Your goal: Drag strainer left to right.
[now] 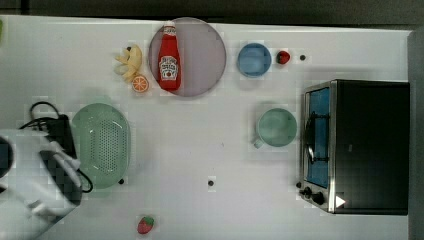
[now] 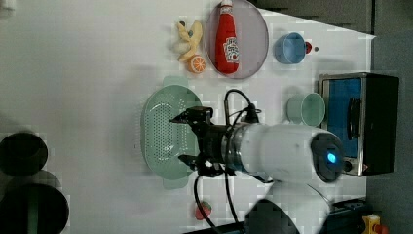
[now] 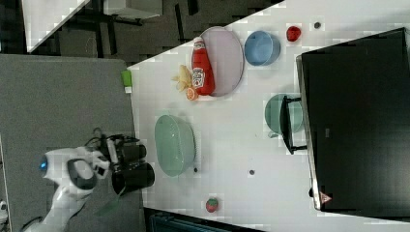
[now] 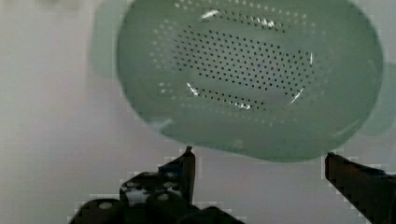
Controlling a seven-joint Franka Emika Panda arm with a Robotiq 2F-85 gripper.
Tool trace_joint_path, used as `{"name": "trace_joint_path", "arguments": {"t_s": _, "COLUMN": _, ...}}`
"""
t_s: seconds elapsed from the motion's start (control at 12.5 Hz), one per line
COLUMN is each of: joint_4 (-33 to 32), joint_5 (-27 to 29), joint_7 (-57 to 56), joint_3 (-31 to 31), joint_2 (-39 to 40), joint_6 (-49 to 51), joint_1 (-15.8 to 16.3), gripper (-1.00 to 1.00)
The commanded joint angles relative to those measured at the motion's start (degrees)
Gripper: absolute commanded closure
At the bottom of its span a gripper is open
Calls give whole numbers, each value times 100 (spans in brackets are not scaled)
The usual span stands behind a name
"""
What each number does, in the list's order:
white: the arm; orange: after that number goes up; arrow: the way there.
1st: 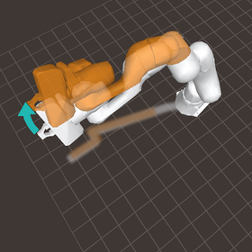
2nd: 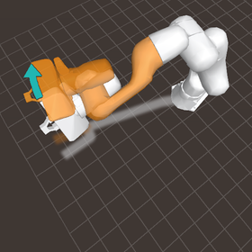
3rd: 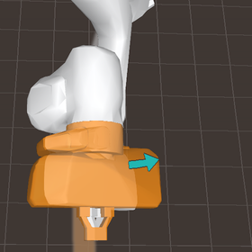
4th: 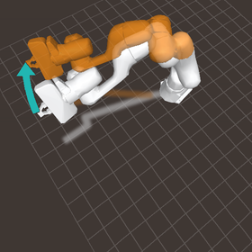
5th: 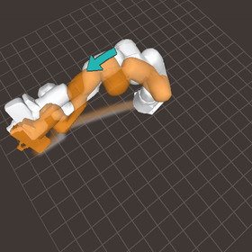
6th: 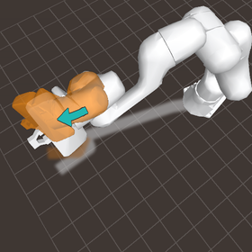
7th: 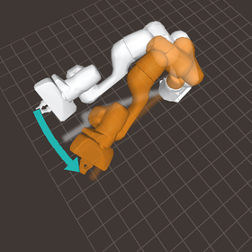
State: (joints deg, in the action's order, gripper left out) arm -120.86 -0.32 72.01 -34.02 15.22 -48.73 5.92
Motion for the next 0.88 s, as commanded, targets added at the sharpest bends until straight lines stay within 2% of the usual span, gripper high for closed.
{"name": "trace_joint_path", "arguments": {"t_s": 0.08, "joint_4": -87, "joint_5": -23, "joint_7": 480, "joint_3": 213, "joint_2": 526, "joint_6": -298, "joint_1": -107, "gripper": -100}}
{"name": "trace_joint_path", "arguments": {"t_s": 0.32, "joint_4": -76, "joint_5": -23, "joint_7": 480, "joint_3": 583, "joint_2": 1152, "joint_6": -989, "joint_1": 152, "gripper": -100}}
{"name": "trace_joint_path", "arguments": {"t_s": 0.56, "joint_4": -10, "joint_5": -23, "joint_7": 482, "joint_3": 1129, "joint_2": 1633, "joint_6": -1455, "joint_1": 661, "gripper": -100}}
{"name": "trace_joint_path", "arguments": {"t_s": 0.72, "joint_4": -5, "joint_5": -23, "joint_7": 480, "joint_3": 1516, "joint_2": 1781, "joint_6": -1563, "joint_1": 1011, "gripper": -100}}
{"name": "trace_joint_path", "arguments": {"t_s": 0.88, "joint_4": -29, "joint_5": -23, "joint_7": 479, "joint_3": 1830, "joint_2": 1789, "joint_6": -1551, "joint_1": 1201, "gripper": -100}}
